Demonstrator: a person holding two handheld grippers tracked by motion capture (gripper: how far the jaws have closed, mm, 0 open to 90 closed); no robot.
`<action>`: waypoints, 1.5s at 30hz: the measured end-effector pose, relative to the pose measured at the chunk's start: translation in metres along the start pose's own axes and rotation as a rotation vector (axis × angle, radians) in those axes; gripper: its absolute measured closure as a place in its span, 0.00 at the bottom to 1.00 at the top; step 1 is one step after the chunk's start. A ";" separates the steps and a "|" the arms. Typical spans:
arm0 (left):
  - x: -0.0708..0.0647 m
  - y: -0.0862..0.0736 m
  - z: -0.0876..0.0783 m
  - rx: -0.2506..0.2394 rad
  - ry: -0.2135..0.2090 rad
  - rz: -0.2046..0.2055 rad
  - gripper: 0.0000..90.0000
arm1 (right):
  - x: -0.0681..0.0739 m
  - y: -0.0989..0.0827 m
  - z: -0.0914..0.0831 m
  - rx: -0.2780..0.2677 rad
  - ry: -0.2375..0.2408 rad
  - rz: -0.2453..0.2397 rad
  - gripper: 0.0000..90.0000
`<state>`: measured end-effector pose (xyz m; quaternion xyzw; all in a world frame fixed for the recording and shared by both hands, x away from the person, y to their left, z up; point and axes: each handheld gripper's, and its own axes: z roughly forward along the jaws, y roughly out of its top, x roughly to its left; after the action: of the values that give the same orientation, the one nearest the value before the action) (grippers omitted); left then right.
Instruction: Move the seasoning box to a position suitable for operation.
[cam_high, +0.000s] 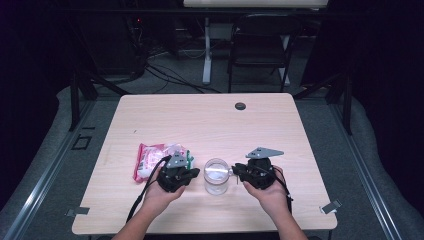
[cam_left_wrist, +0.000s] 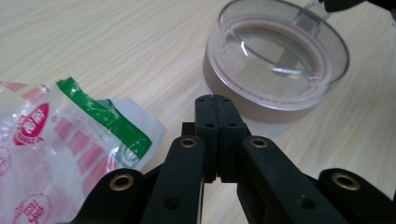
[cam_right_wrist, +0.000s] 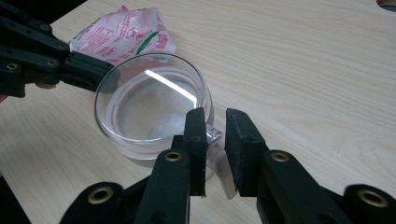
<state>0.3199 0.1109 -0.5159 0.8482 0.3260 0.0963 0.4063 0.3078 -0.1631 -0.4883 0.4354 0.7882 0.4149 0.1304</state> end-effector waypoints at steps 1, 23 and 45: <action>-0.002 -0.001 0.003 0.008 0.000 0.010 1.00 | 0.001 0.000 0.001 0.001 0.002 -0.001 0.87; -0.016 -0.005 0.012 0.065 -0.104 0.036 1.00 | -0.003 0.001 0.003 -0.018 -0.012 -0.001 0.88; -0.013 -0.005 0.011 0.032 -0.061 0.040 0.83 | -0.004 0.001 0.002 -0.028 -0.040 0.003 0.92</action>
<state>0.3121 0.0978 -0.5256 0.8635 0.2978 0.0733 0.4005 0.3118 -0.1654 -0.4898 0.4429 0.7790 0.4172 0.1514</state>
